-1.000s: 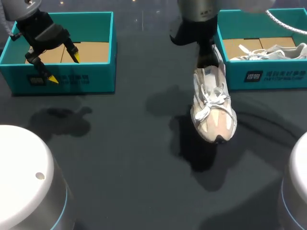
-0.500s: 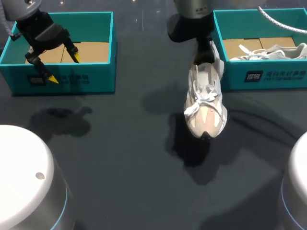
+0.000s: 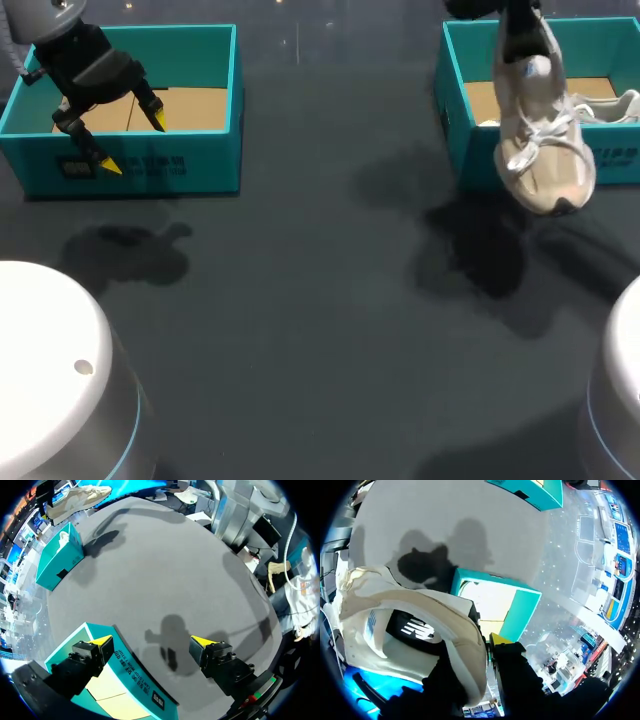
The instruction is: Take the shoe out of the shoebox, open the shoe tongue, remove and reinsert the insole, then place the shoe into the shoebox
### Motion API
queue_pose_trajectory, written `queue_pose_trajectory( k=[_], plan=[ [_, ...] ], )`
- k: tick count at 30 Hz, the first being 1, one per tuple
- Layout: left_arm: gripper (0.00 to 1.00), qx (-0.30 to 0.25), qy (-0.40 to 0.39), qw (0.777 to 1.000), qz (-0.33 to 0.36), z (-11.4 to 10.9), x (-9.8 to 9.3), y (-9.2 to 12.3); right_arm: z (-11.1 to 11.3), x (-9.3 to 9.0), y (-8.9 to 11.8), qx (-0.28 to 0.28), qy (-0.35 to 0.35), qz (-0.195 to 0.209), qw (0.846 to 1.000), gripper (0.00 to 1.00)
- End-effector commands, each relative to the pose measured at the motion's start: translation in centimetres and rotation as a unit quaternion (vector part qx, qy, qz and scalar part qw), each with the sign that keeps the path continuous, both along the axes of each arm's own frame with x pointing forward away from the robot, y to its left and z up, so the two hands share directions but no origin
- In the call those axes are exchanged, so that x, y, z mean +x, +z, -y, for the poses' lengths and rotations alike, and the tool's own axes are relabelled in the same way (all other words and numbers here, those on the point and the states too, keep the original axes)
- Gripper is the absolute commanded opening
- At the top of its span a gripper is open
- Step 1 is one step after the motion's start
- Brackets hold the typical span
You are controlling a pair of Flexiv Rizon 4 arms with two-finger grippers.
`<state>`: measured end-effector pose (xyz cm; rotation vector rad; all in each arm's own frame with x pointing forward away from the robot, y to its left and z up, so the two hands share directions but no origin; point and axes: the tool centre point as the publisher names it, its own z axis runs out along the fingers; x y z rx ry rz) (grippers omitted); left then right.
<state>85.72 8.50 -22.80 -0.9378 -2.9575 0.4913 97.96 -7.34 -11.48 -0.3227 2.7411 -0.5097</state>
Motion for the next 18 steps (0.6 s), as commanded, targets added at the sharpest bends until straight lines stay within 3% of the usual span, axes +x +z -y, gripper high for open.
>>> queue_pose_trajectory(
  k=[1,11,13,18],
  plan=[
    [1.00,0.001,-0.001,1.000,0.000,0.0,0.0,0.0,1.9,0.2,0.5,0.021,0.008,-0.005,1.000,0.00],
    [1.00,0.001,-0.001,1.000,0.000,0.0,0.0,0.0,1.9,0.2,0.5,0.021,0.008,-0.005,1.000,0.00],
    [1.00,0.001,-0.001,1.000,0.000,0.0,0.0,0.0,3.2,1.7,0.6,0.030,0.012,0.008,0.999,0.00],
    [1.00,0.001,-0.001,1.000,0.000,0.0,0.0,0.0,7.2,6.7,0.4,0.019,0.031,-0.008,0.999,0.00]
  ],
)
